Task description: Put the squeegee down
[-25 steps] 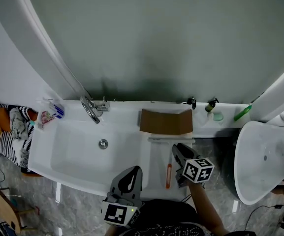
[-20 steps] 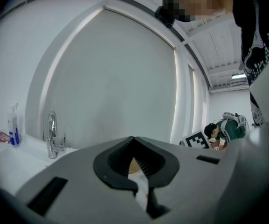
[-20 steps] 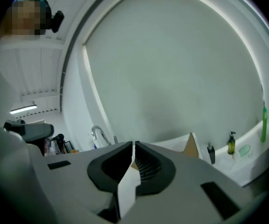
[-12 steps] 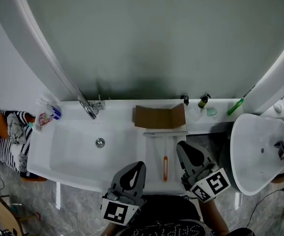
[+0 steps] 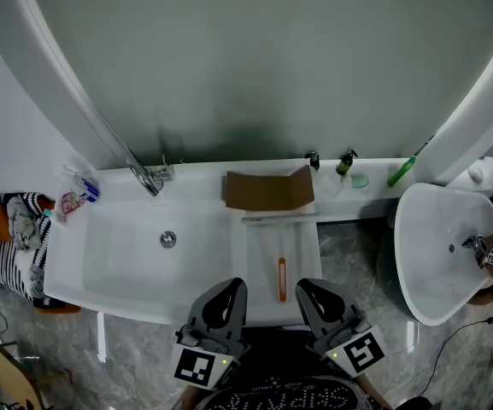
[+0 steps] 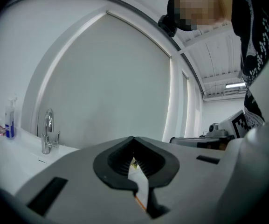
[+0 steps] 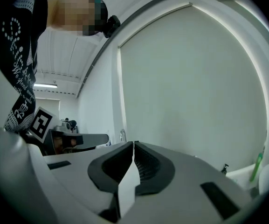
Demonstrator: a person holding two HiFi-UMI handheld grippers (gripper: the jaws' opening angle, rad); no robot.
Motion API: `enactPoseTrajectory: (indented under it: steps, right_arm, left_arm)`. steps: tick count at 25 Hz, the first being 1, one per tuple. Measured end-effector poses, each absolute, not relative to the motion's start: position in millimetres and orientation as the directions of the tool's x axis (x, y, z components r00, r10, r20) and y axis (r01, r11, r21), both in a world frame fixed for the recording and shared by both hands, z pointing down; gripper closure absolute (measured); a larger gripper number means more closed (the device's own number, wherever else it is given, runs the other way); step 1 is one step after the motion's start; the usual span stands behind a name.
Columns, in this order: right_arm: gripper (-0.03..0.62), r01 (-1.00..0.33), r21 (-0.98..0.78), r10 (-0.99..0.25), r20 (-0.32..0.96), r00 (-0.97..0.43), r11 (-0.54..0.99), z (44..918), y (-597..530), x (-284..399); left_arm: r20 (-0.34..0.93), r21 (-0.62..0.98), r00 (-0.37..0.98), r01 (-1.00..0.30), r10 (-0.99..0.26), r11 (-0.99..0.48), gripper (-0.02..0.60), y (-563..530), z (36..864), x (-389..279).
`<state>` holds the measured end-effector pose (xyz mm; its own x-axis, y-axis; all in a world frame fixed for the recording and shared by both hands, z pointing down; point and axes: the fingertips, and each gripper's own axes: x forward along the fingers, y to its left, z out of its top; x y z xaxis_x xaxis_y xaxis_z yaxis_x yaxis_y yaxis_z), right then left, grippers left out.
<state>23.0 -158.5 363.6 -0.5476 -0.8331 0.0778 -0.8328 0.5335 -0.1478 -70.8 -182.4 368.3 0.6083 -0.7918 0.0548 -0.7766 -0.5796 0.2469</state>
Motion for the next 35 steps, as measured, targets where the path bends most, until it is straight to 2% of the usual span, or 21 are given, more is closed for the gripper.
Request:
enactPoseTrajectory:
  steps: [9, 14, 35]
  right_arm:
    - [0.566, -0.865, -0.193, -0.857, 0.153, -0.492, 0.462, 384.1, -170.9, 38.5]
    - [0.566, -0.853, -0.203, -0.84, 0.174, -0.514, 0.48, 390.2, -160.5, 34.7]
    - [0.566, -0.82, -0.206, -0.802, 0.186, -0.568, 0.533, 408.1, -150.5, 51.0]
  left_arm:
    - [0.121, 0.22, 0.728, -0.683, -0.675, -0.697, 0.577, -166.6, 389.3, -28.1]
    - [0.168, 0.208, 0.746, -0.666, -0.645, -0.716, 0.577, -160.2, 397.0, -13.2]
    - [0.172, 0.152, 0.747, -0.664, -0.642, -0.732, 0.577, -148.6, 408.1, 14.4]
